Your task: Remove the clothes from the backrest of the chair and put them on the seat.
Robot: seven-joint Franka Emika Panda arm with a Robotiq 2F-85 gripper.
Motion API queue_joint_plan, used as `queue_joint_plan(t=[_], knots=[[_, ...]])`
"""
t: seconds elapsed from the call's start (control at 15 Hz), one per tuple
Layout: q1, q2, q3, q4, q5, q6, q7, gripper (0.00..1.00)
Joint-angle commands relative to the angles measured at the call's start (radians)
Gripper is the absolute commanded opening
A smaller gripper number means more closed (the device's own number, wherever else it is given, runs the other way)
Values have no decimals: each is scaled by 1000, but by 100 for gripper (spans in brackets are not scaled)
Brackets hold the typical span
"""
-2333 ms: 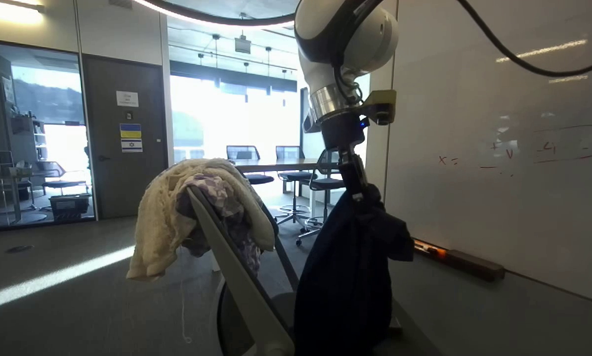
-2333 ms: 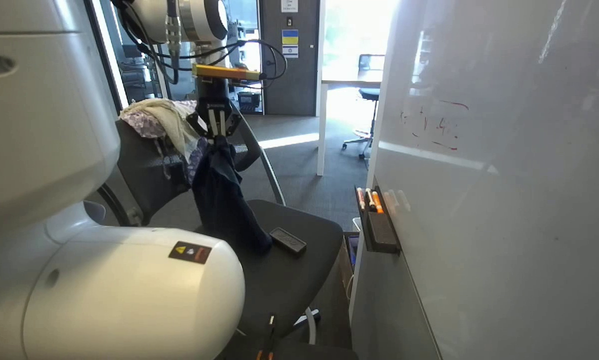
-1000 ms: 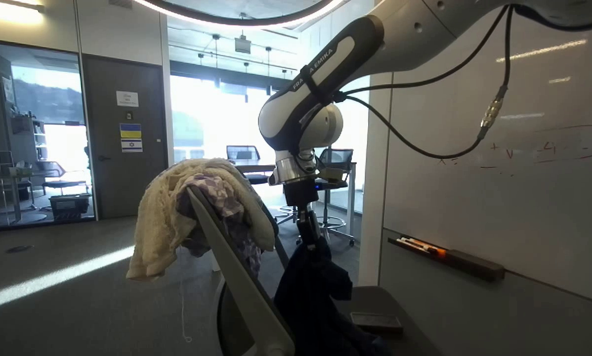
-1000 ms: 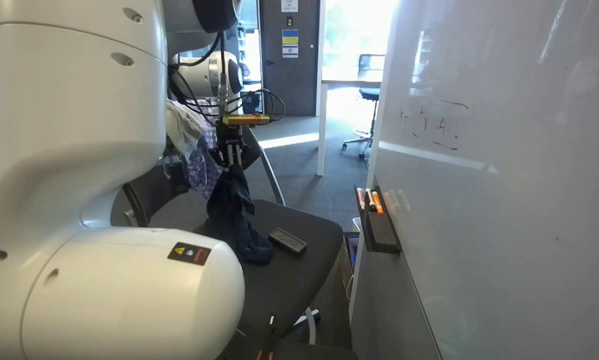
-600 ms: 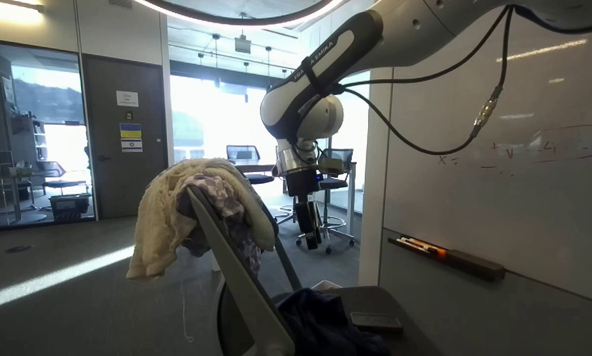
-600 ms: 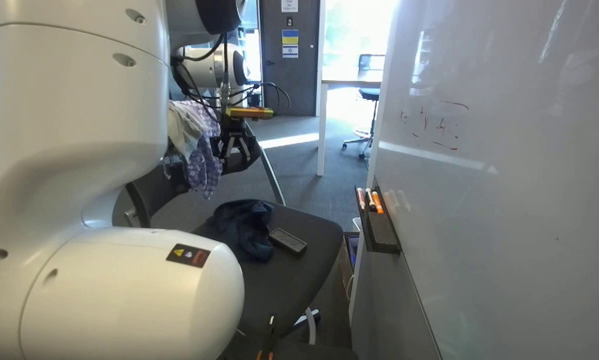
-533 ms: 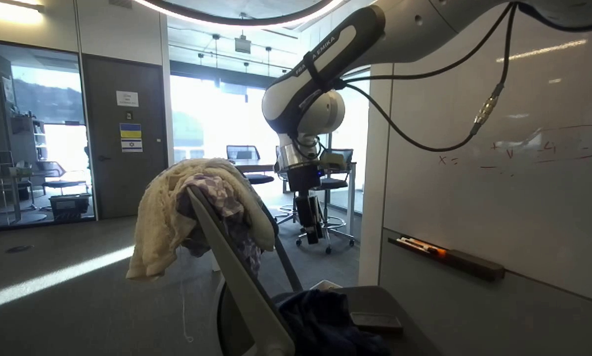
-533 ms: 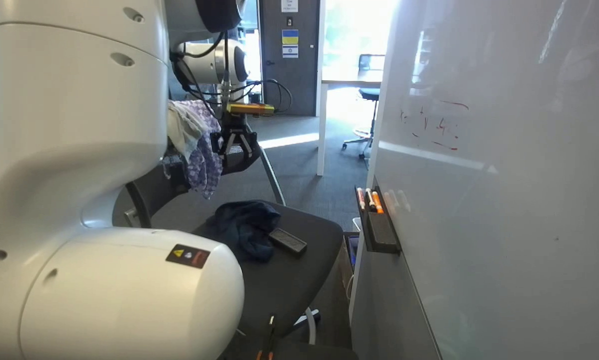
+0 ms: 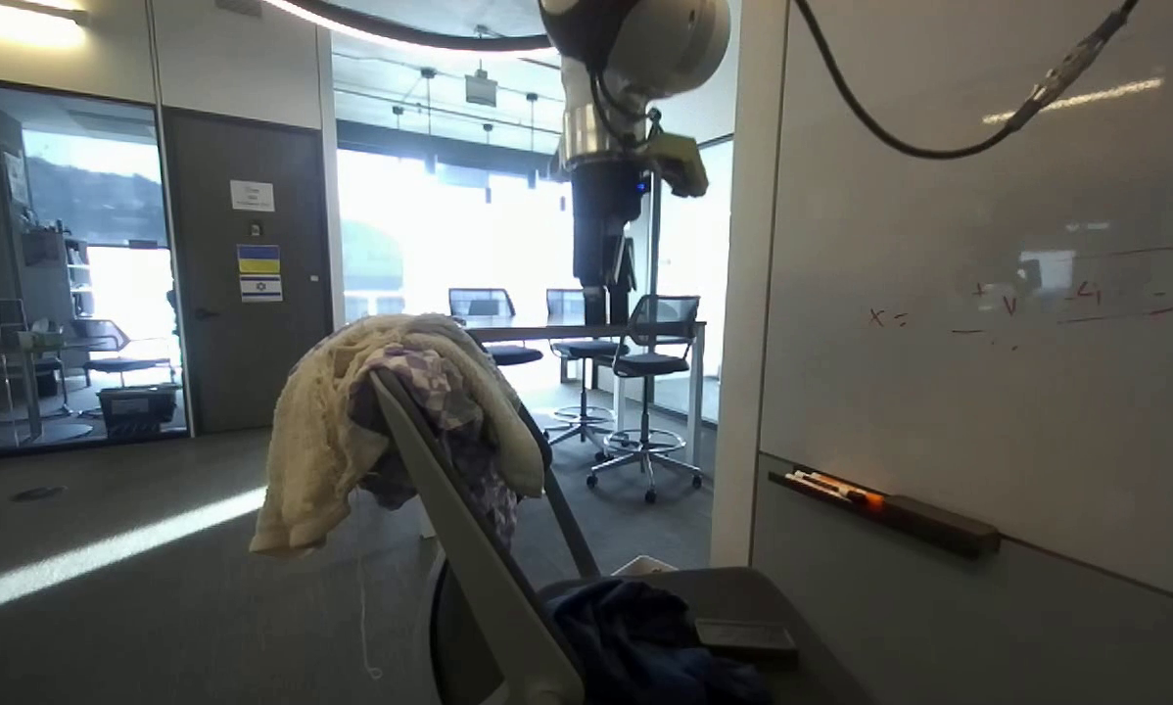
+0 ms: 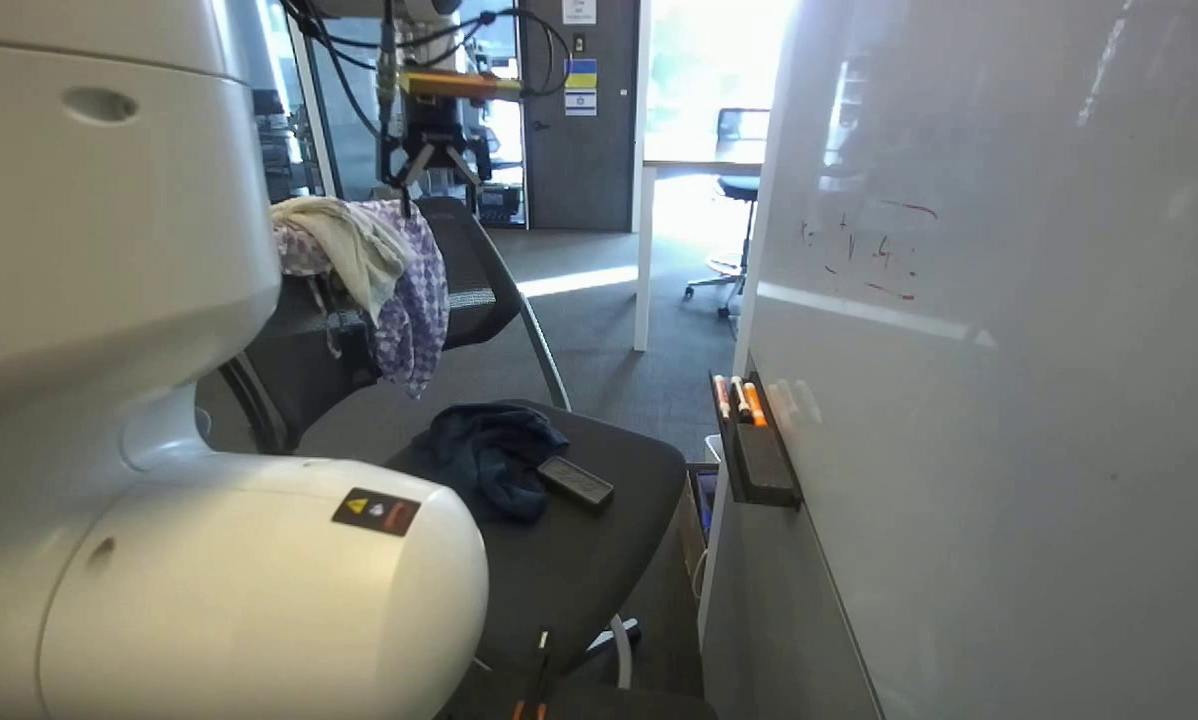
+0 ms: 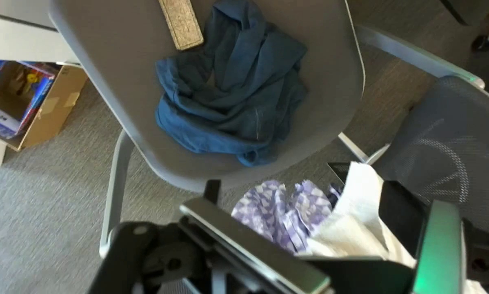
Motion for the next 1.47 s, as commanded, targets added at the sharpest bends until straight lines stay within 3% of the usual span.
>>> queue_joint_plan(t=[0.0,0.33,0.47,0.73,1.13,1.4], knots=[[46,-127,28,12,8,-12,24,100],[119,-125,77,49,12,46,174,100],[142,-108,96,30,-23,107,169,100],[163,-76,109,-24,-87,239,63,100],[160,-91,117,-150,-11,362,-244,100],[169,-84,125,-211,-15,451,-320,100]])
